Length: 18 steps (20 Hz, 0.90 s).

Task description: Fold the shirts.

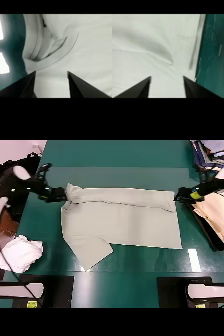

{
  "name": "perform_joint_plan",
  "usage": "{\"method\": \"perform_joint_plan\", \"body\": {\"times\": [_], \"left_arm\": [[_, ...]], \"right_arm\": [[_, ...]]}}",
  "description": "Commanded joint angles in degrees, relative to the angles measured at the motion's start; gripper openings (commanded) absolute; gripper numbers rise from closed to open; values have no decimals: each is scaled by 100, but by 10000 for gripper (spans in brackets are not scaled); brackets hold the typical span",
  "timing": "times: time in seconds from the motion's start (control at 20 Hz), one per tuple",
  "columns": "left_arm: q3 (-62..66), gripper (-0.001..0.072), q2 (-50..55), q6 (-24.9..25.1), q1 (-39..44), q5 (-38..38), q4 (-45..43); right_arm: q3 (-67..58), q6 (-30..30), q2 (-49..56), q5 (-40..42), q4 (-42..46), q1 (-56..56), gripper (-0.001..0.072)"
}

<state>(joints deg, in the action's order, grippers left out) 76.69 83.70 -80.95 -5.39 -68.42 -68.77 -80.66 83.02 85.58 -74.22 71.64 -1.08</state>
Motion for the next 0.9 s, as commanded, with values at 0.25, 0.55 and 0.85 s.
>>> {"method": "perform_joint_plan", "body": {"times": [0.25, 0.55, 0.85], "left_arm": [[-3438, 474, -2566, 17, -448, -498, 442], [-5174, 473, -3021, 24, -448, 42, 1290], [-5748, 472, -3018, 446, -446, 1213, 2382]], "right_arm": [[1803, -114, -1891, -214, -323, -243, 522], [2153, -122, -2490, -114, -463, -243, 522], [2149, -122, -2717, -92, -463, -243, 507]]}}
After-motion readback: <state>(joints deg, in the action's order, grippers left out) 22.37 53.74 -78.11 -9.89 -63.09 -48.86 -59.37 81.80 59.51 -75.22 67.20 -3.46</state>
